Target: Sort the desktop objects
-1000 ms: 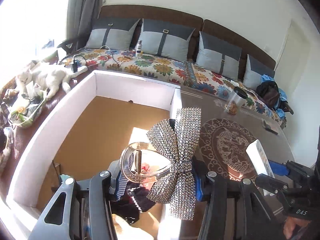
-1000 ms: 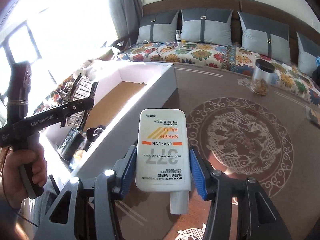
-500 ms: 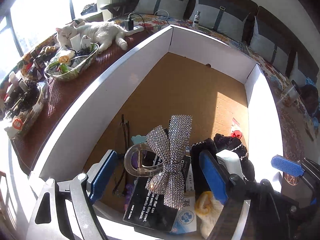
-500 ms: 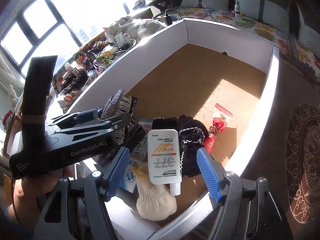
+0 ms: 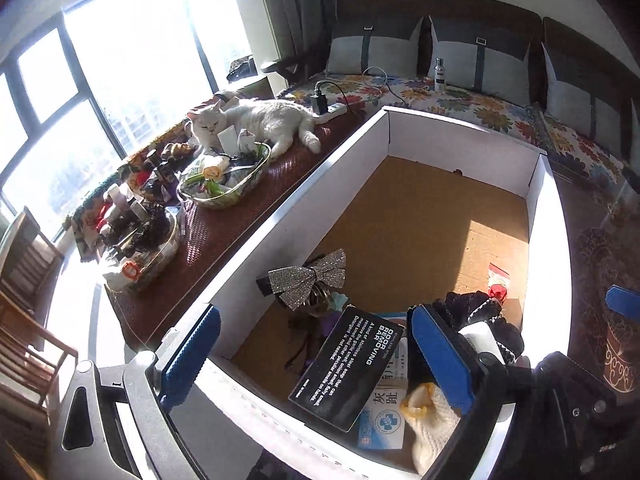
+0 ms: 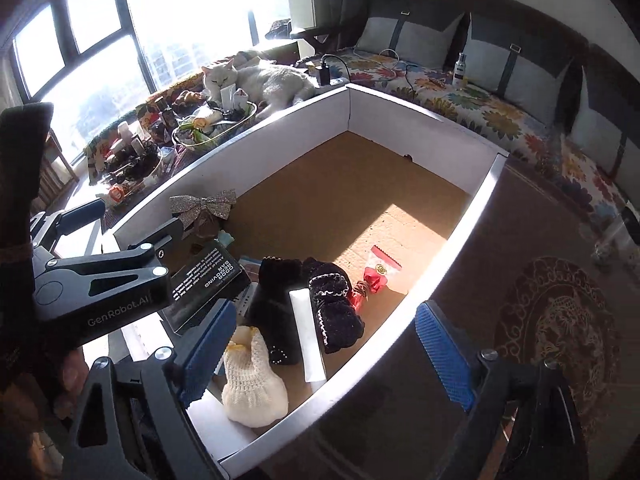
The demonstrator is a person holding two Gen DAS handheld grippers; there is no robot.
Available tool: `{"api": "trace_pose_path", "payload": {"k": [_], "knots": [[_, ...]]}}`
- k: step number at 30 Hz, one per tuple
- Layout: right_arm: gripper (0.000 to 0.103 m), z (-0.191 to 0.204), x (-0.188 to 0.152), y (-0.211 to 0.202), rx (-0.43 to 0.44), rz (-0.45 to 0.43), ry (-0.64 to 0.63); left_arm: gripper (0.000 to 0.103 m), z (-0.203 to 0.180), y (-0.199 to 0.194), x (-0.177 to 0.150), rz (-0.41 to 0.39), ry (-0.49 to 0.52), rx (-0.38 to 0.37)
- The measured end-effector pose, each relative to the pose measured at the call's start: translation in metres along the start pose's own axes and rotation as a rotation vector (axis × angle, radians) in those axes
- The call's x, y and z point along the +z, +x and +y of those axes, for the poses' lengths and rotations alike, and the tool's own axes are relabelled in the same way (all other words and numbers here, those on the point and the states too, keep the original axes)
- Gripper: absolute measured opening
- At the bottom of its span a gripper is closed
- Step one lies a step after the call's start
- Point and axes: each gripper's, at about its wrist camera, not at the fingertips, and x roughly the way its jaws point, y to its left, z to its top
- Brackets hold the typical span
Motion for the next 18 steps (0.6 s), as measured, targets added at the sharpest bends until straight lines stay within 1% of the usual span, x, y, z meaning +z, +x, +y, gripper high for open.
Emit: {"api": "trace_pose_path", "payload": {"k": [2,3,4,8,11,13,15,18], "knots": [[0.091,0.001,-0.003,0.001,-0.008,0.01,-0.02,0.098,-0.001,0.005,-0.001,0.073,-0.01,-0.096],[0.091,0.002,-0.005,0.001,-0.012,0.016,-0.03,0.098,-0.002,0.007,-0.002,0.097,-0.022,-0.133],[0.091,0.002,-0.007,0.001,-0.016,0.018,-0.04,0.098,-0.001,0.008,-0.004,0.106,-0.038,-0.146],[0.091,0.002,-0.011,-0.001,-0.024,0.015,-0.059,0.098,0.002,0.005,-0.008,0.088,-0.079,-0.131],[0.091,-0.001,-0.011,-0.001,-0.021,0.012,-0.052,0.098,0.005,0.007,-0.009,0.105,-0.088,-0.139],[0.091,-0.003,-0.011,0.0,-0.022,0.013,-0.045,0.098,0.009,0.008,-0.011,0.115,-0.113,-0.124],[0.091,-0.004,-0.011,0.0,-0.018,0.014,-0.038,0.098,0.014,0.004,-0.013,0.091,-0.143,-0.13],[0.091,-0.001,-0.01,0.001,-0.01,0.012,-0.04,0.098,0.014,-0.007,-0.013,0.045,-0.138,-0.123]]}}
